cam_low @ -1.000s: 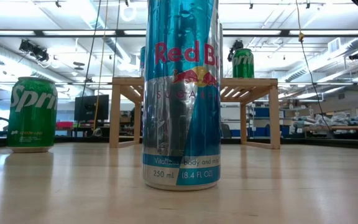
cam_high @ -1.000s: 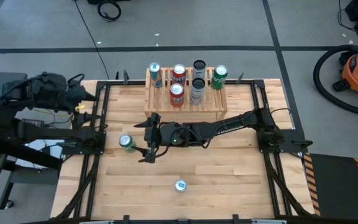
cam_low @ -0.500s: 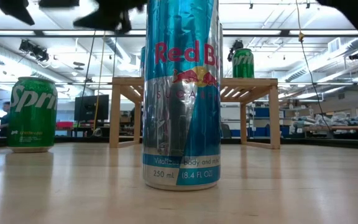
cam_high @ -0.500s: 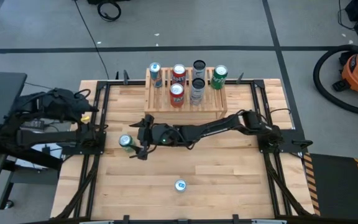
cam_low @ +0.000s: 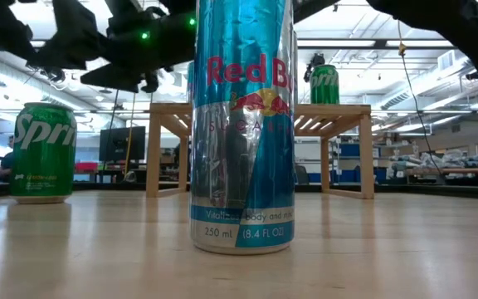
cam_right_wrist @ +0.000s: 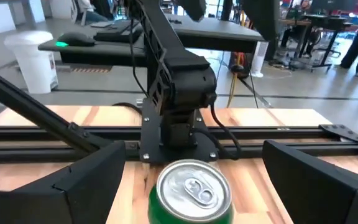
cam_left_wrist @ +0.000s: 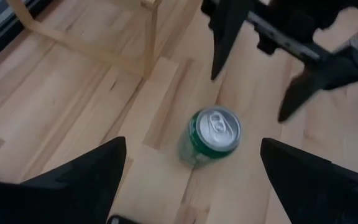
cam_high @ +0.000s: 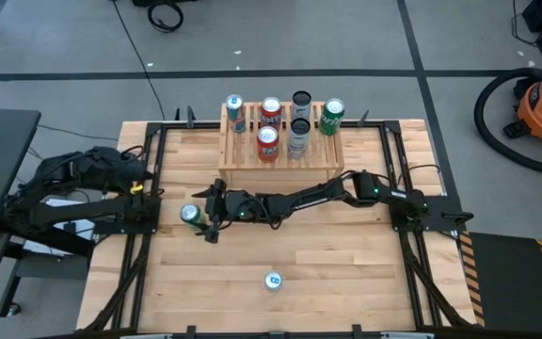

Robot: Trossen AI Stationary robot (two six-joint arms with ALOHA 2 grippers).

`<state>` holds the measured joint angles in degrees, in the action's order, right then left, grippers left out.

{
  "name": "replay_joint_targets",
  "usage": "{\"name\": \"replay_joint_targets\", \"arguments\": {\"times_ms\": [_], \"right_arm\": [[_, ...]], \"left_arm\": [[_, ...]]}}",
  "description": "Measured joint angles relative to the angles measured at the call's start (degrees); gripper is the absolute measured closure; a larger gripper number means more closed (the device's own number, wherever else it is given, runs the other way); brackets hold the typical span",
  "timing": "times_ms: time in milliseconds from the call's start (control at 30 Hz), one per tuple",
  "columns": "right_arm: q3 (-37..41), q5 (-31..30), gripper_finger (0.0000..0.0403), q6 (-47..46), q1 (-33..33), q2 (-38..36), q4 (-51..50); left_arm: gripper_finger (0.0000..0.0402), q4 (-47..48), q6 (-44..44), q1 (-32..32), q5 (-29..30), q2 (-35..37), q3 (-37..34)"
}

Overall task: Place canned beverage on shelf
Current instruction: Put the green soda can on the shelf aligned with the other green soda can

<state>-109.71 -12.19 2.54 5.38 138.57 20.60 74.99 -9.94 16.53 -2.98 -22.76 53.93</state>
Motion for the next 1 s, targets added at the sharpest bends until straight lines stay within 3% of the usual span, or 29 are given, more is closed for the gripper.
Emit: {"name": "replay_joint_targets", "arguments": {"times_ms": [200, 333, 533, 767, 1000], "right_arm": [[0.0, 1.29, 0.0015, -0.07, -0.35, 3.07, 5.85], [0.02, 1.4, 0.0015, -0.08, -0.39, 4.04, 6.83], [0.0, 1.84, 0.0015, -0.08, -0.95, 4.0, 6.41], [0.0, 6.79, 0.0015, -0.08, -1.5, 5.11, 7.85], [0.0, 6.33, 0.0015, -0.09, -1.75, 6.65, 8.57]], "left_arm": [[0.0028, -8.1, -1.56, 0.0, -0.1, 0.1, -5.83], [0.0028, -8.56, -1.53, -0.02, -1.26, 0.06, -8.37], [0.0028, -9.89, -1.9, -0.02, -1.29, 0.06, -9.04], [0.0028, -11.49, -2.95, -0.02, -1.47, 0.06, -9.04], [0.0028, -11.48, -2.95, -0.02, -1.48, 0.04, -9.04]]}}
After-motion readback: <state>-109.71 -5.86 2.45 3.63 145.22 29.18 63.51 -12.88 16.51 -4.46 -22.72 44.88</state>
